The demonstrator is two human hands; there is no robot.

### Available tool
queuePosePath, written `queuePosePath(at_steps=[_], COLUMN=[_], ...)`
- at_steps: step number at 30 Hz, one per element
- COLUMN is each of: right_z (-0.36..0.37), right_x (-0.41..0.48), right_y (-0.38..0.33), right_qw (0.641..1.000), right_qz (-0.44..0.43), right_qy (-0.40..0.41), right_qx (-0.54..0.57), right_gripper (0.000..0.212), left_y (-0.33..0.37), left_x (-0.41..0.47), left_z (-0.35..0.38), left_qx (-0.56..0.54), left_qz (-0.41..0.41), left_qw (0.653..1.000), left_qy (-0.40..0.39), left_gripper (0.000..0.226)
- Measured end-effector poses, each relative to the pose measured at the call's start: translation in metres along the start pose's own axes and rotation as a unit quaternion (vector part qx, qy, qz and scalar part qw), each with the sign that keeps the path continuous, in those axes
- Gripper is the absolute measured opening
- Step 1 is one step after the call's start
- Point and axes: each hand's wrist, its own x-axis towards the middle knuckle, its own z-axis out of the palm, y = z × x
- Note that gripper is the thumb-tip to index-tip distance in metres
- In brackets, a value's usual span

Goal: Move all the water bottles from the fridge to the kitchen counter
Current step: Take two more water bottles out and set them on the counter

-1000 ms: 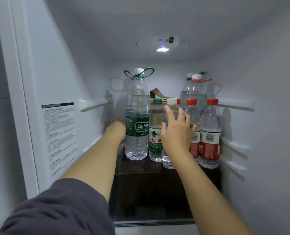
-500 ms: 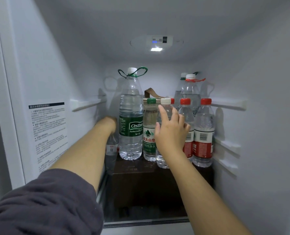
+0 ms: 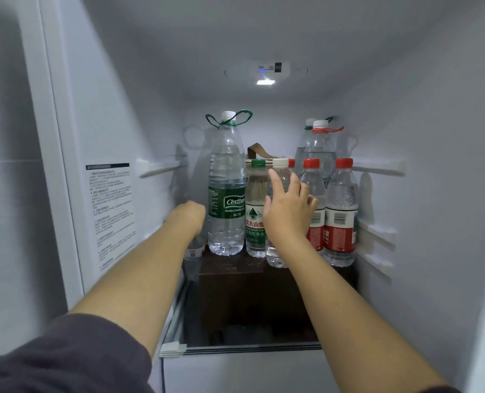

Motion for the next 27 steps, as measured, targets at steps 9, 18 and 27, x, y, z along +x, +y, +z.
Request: queuePosePath(at_steps=[9,18,27], right_z=[-0.001,-0.001,-0.001], right_x=[-0.001,-0.001,-0.001], right_y=[-0.002,-0.001,-0.001], right_qw=[1.0,1.0,1.0], right_qz=[-0.004,-0.009,-0.007], right_qy=[0.001,0.0,-0.004], right_qx=[0.009,0.006,-0.003], right_gripper=[0.059,0.06,0.061], left_y=[0.003,0.009,0.021], left_x=[-0.042,-0.07,-0.1], left_z=[-0.052,-0.033,0.014], left_qx=[0.075,-0.093,-0.434], left_qz=[-0.001,-0.055,-0.138], left_qw=[0.997,0.994,0.853], left_qy=[-0.017,0.033,0.256], left_gripper=[0.032,0.035,0.025])
